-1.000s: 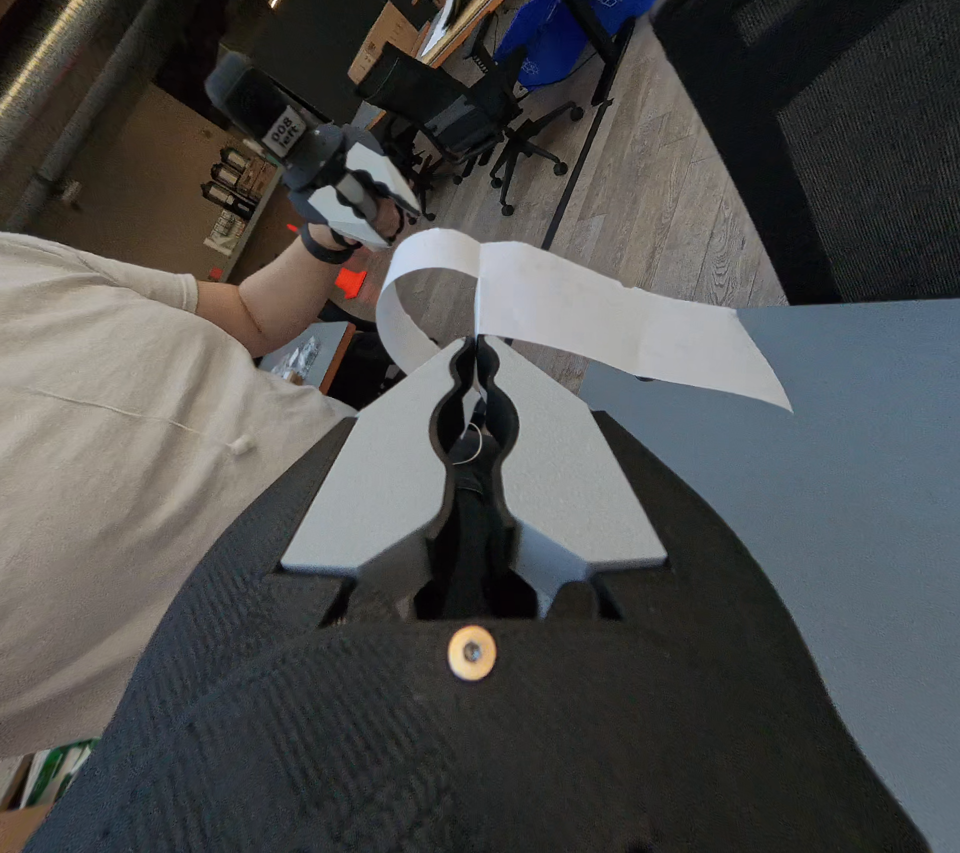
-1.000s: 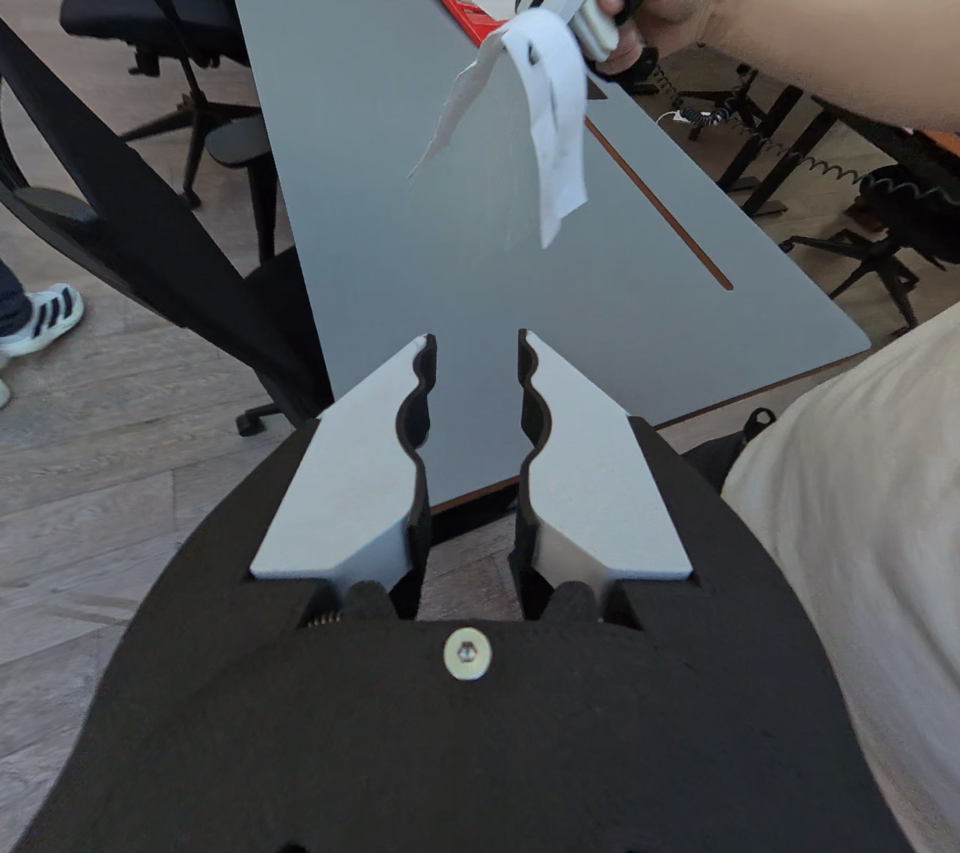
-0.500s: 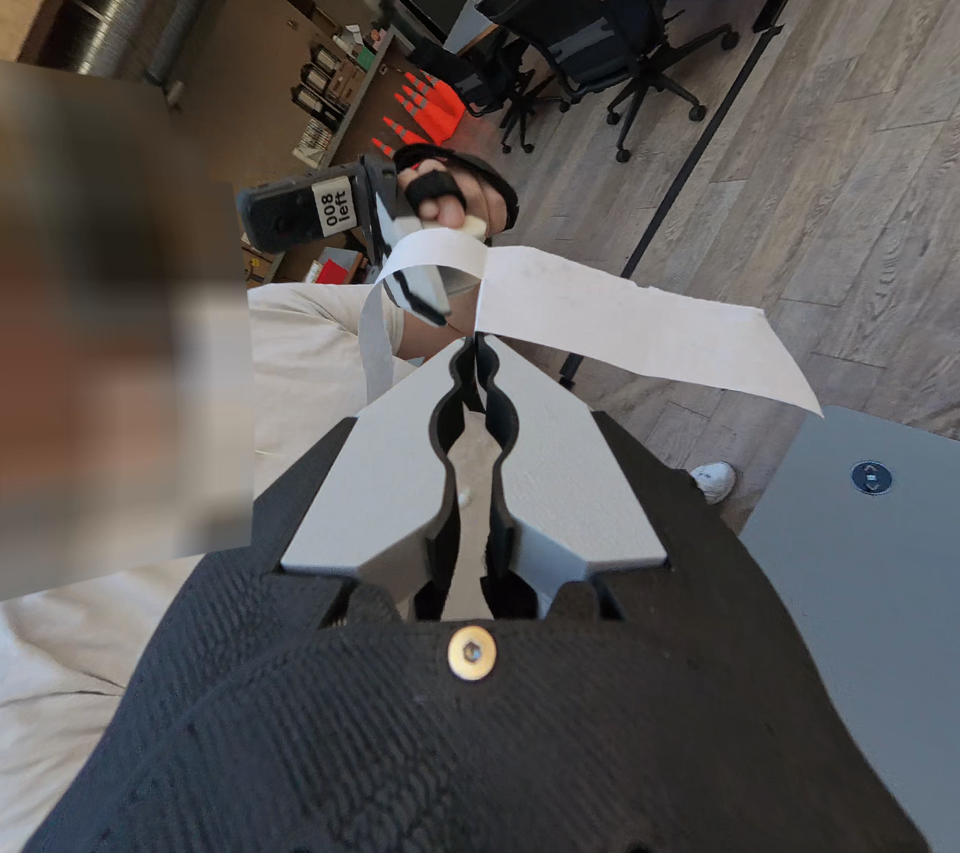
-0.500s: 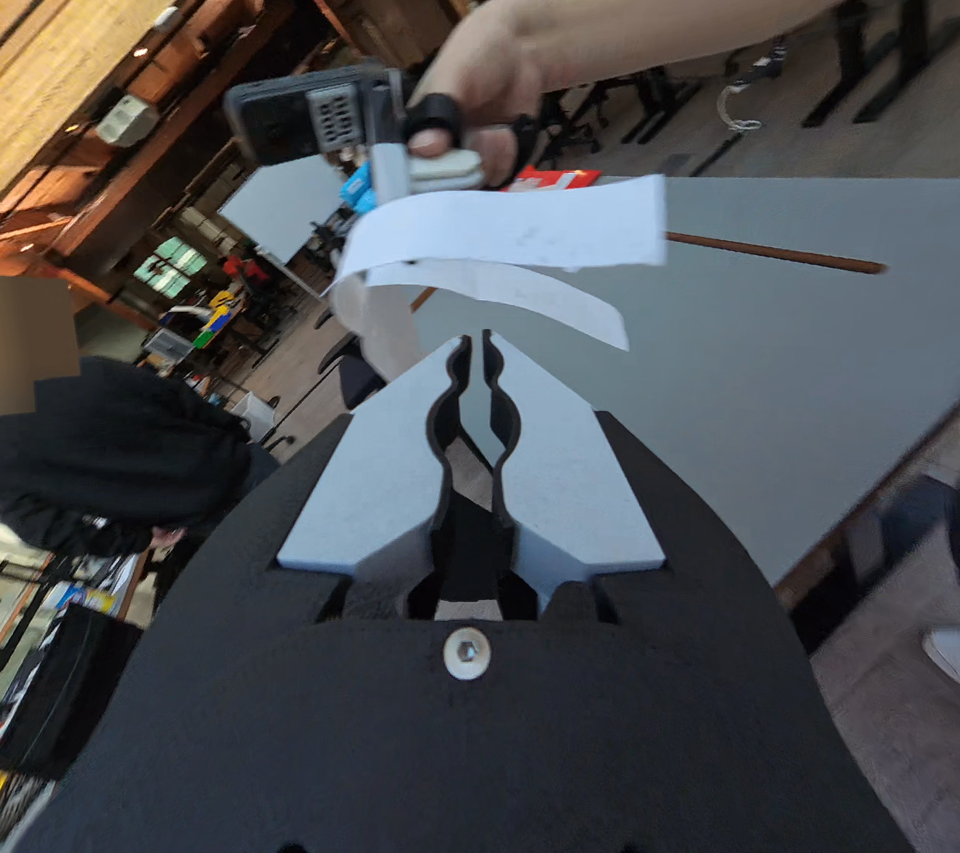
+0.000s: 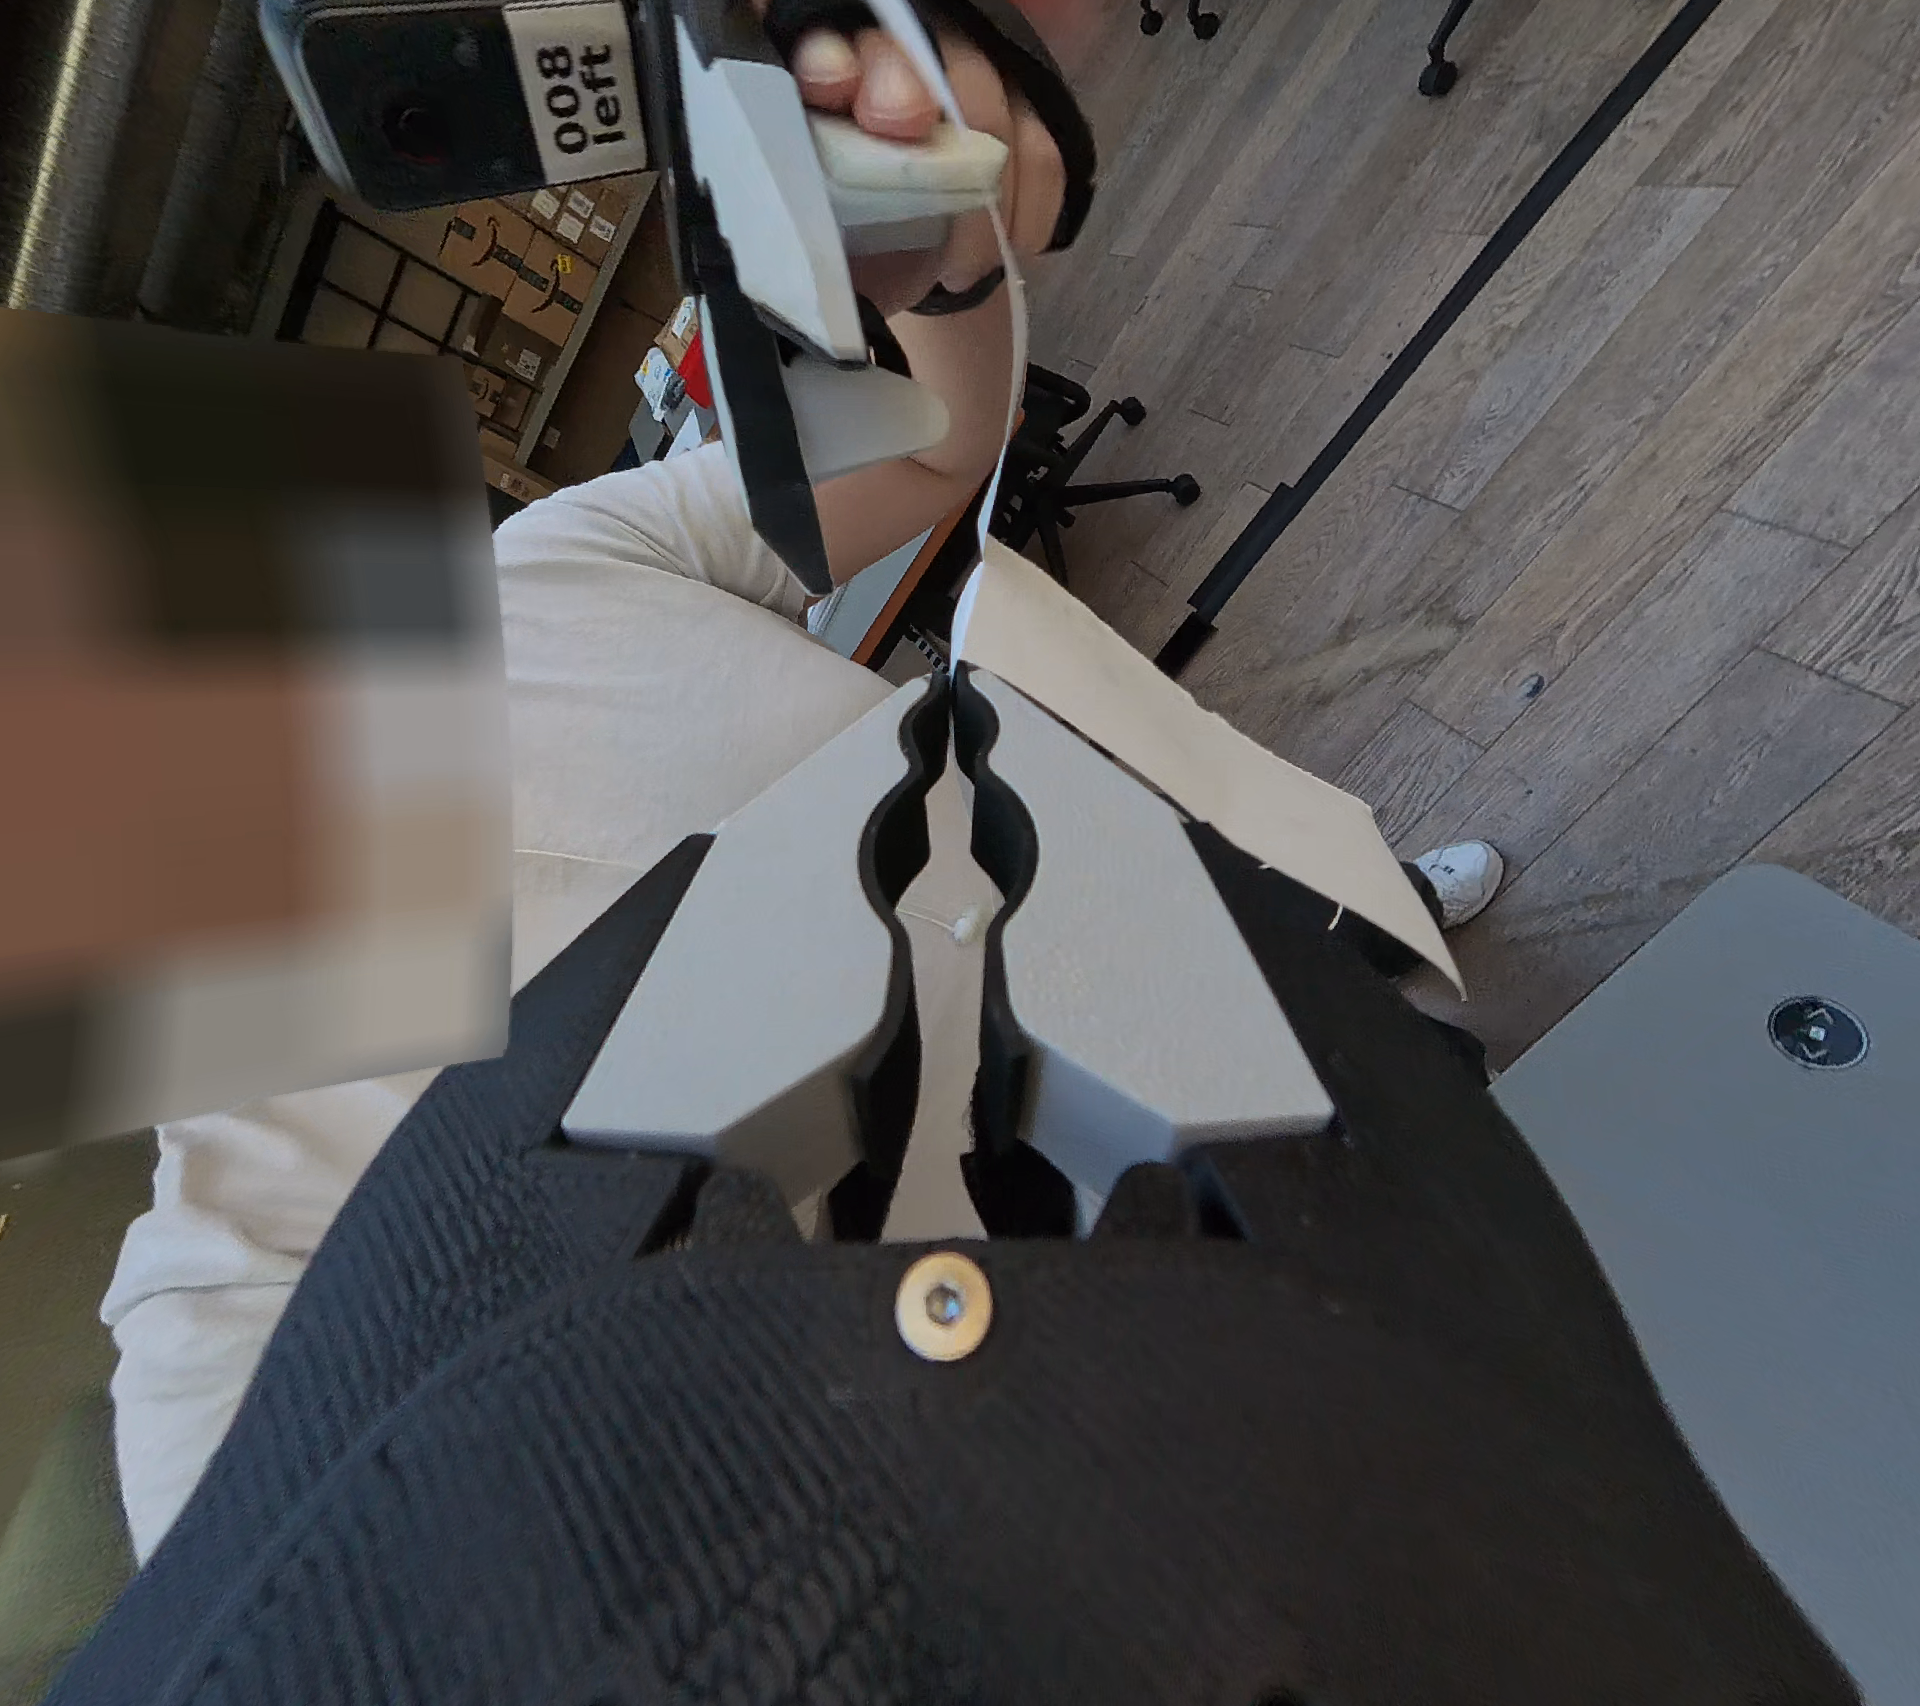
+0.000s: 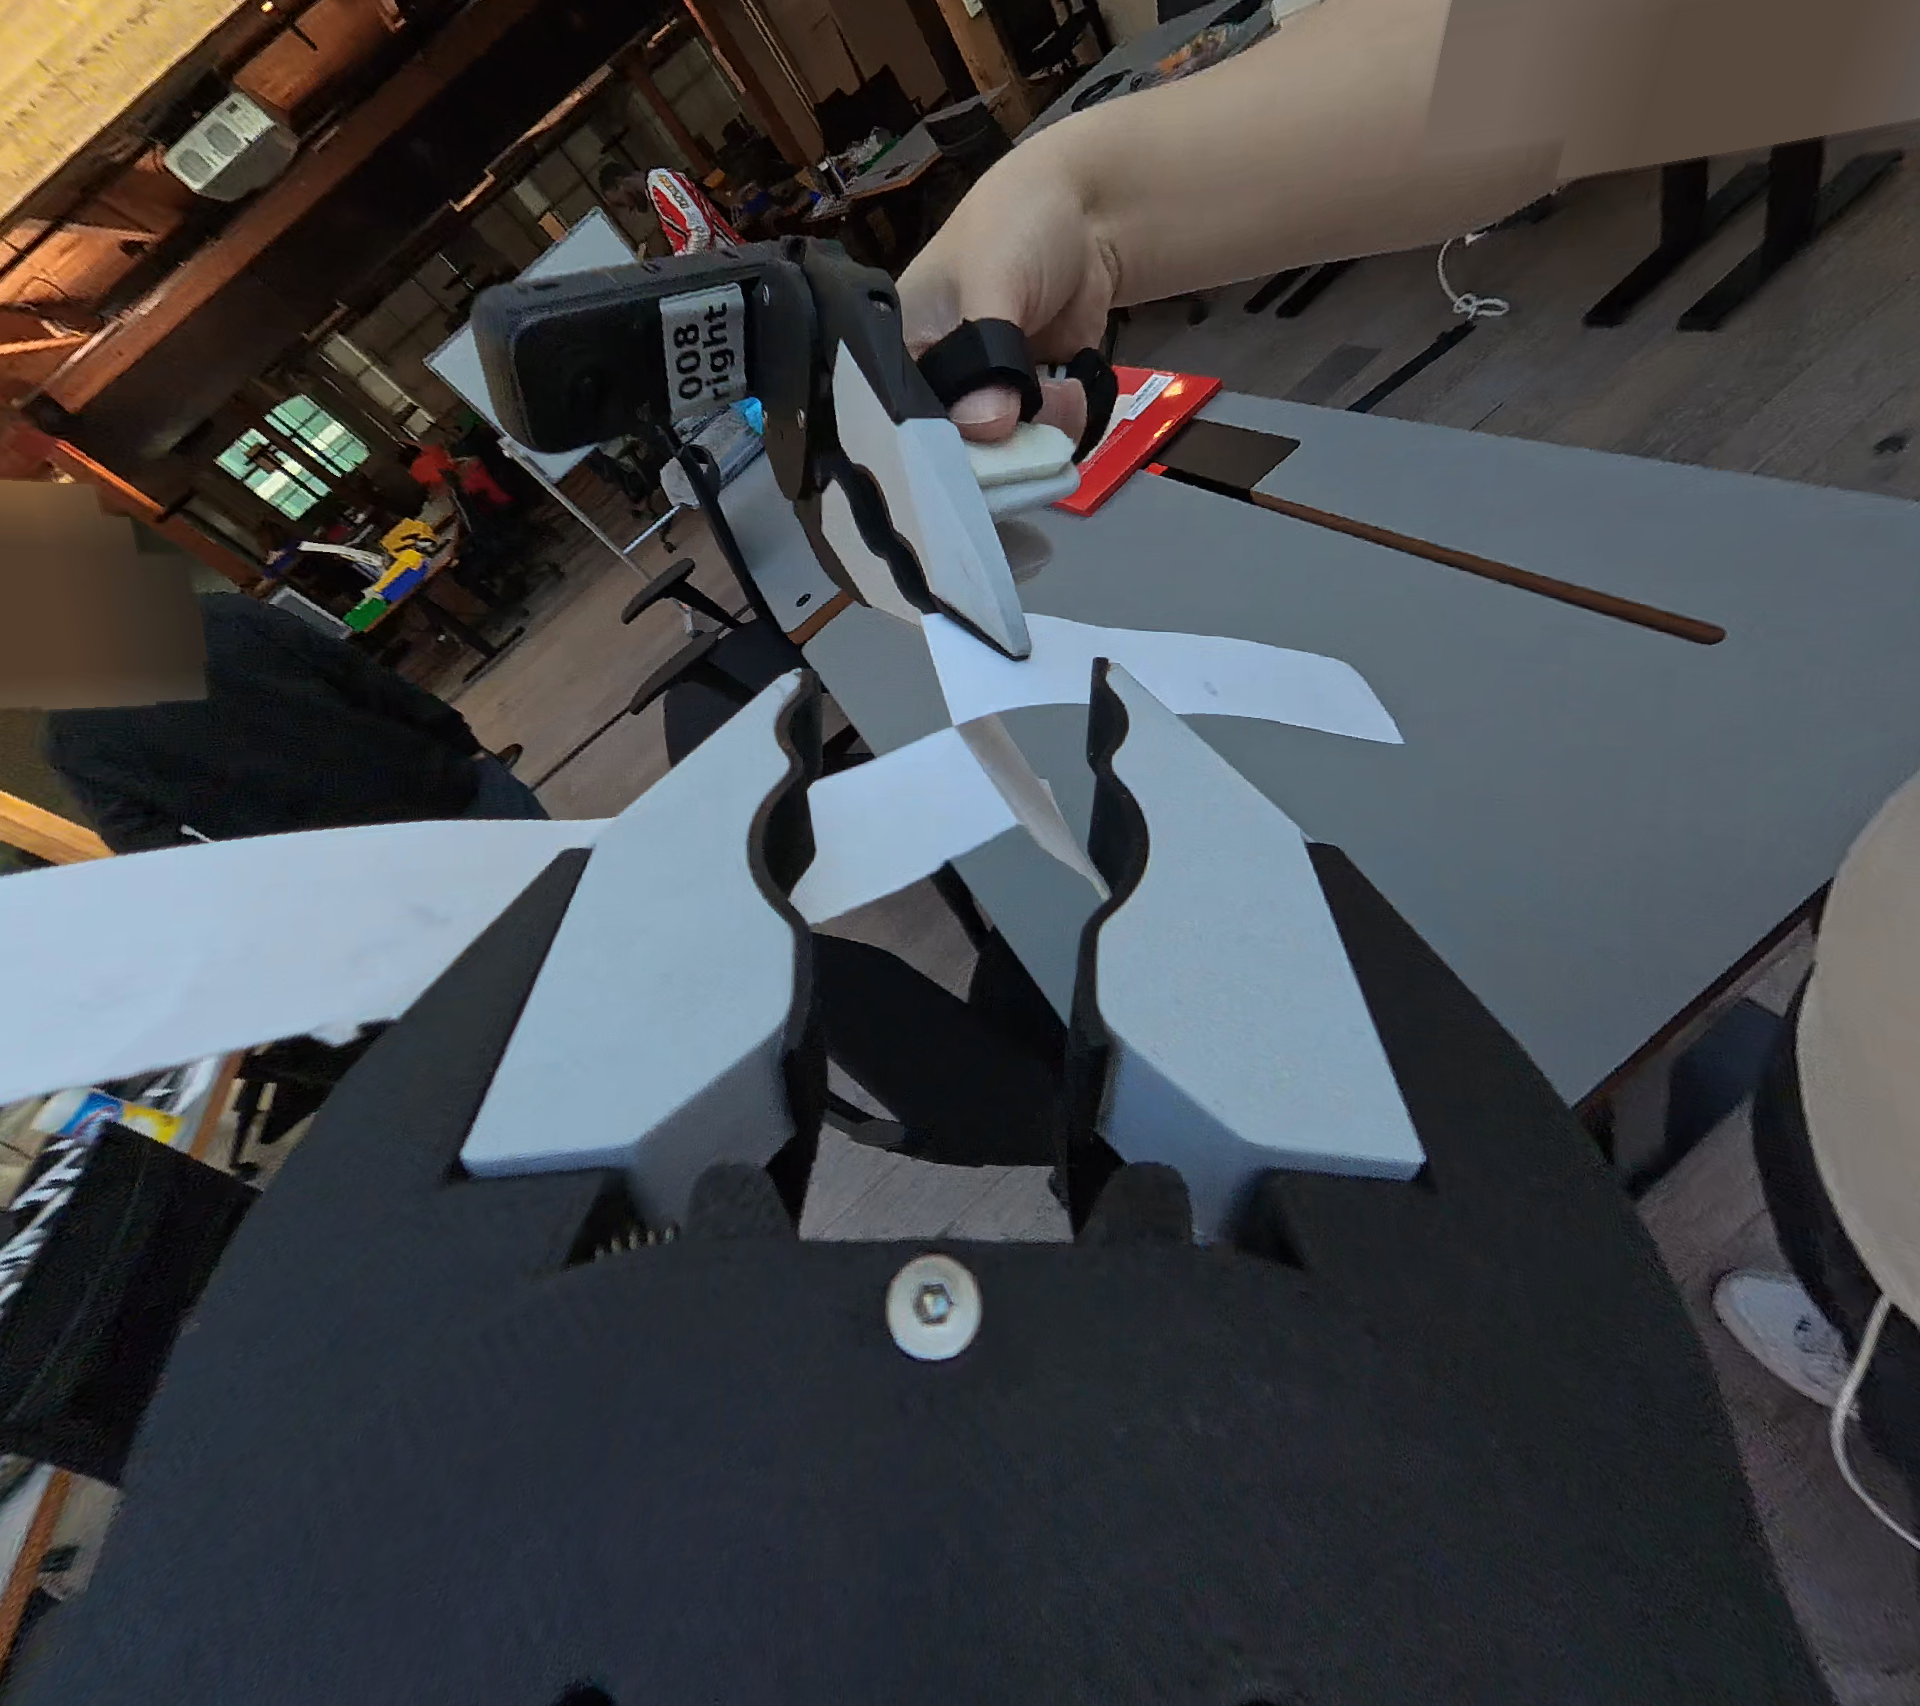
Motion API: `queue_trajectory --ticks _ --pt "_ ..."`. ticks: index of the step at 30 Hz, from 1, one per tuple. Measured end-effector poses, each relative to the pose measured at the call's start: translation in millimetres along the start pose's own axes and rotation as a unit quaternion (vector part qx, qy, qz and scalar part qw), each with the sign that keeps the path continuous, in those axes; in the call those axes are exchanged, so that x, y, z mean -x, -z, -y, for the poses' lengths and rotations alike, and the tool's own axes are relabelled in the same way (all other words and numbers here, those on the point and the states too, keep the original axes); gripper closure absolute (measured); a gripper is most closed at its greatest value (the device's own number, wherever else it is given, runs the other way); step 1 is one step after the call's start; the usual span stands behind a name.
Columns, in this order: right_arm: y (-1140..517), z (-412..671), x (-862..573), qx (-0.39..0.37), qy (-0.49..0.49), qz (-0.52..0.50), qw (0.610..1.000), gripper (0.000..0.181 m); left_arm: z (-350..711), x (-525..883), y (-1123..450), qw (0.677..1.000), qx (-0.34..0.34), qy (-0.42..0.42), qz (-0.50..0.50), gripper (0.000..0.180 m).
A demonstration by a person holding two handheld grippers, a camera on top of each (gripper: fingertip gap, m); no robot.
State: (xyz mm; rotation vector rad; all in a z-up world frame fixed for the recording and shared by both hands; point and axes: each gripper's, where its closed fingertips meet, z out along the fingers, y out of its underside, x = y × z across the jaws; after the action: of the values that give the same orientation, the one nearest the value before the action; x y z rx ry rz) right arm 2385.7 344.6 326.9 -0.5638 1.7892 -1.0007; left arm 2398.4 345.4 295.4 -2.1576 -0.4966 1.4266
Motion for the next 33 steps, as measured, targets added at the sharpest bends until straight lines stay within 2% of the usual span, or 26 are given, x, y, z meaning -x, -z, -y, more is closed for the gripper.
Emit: queue_trajectory --ticks 5,10,13,14,15,16,17,20,21,23,25,27,30,32,33 --pt "9 -19 12 0.011 0.084 0.05 0.995 0.132 28 13 -1 0.996 -0.029 0.073 0.034 0.18" --pt "23 -40 40 0.021 0.113 0.119 0.986 0.152 51 4 -13 0.985 -0.021 0.167 0.036 0.18" --pt "39 -54 50 0.049 0.108 0.115 0.986 0.181 73 -7 -26 0.977 -0.031 0.209 0.037 0.18" --pt "47 -59 56 0.056 0.109 0.119 0.985 0.181 80 -10 -32 0.974 -0.032 0.221 0.042 0.18" --pt "56 -64 62 0.063 0.118 0.12 0.984 0.181 87 -14 -38 0.97 -0.035 0.235 0.042 0.168" --pt "66 -69 67 0.067 0.134 0.113 0.982 0.181 94 -20 -44 0.966 -0.039 0.254 0.038 0.148" --pt "78 -74 72 0.067 0.155 0.104 0.98 0.181 101 -27 -48 0.958 -0.045 0.282 0.026 0.142" --pt "120 -90 86 0.067 0.21 0.078 0.972 0.181 135 -49 -59 0.92 -0.119 0.372 -0.019 0.142" --pt "135 -96 89 0.069 0.224 0.065 0.97 0.181 151 -56 -66 0.913 -0.155 0.377 -0.026 0.136" --pt "164 -109 100 0.075 0.243 0.056 0.966 0.181 182 -61 -90 0.918 -0.2 0.343 0.003 0.121" --pt "191 -126 111 0.087 0.25 0.048 0.963 0.181 207 -57 -128 0.922 -0.198 0.329 0.046 0.119" --pt "218 -143 121 0.099 0.253 0.033 0.962 0.181 233 -57 -169 0.92 -0.187 0.342 0.046 0.115" --pt "256 -167 136 0.102 0.262 0.013 0.959 0.181 259 -81 -229 0.922 -0.11 0.37 0.0 0.127" --pt "278 -183 147 0.103 0.272 0.0 0.957 0.181 268 -93 -256 0.918 -0.071 0.391 0.004 0.171" --pt "288 -188 150 0.098 0.279 -0.012 0.955 0.181 278 -99 -266 0.918 -0.076 0.39 0.003 0.178"
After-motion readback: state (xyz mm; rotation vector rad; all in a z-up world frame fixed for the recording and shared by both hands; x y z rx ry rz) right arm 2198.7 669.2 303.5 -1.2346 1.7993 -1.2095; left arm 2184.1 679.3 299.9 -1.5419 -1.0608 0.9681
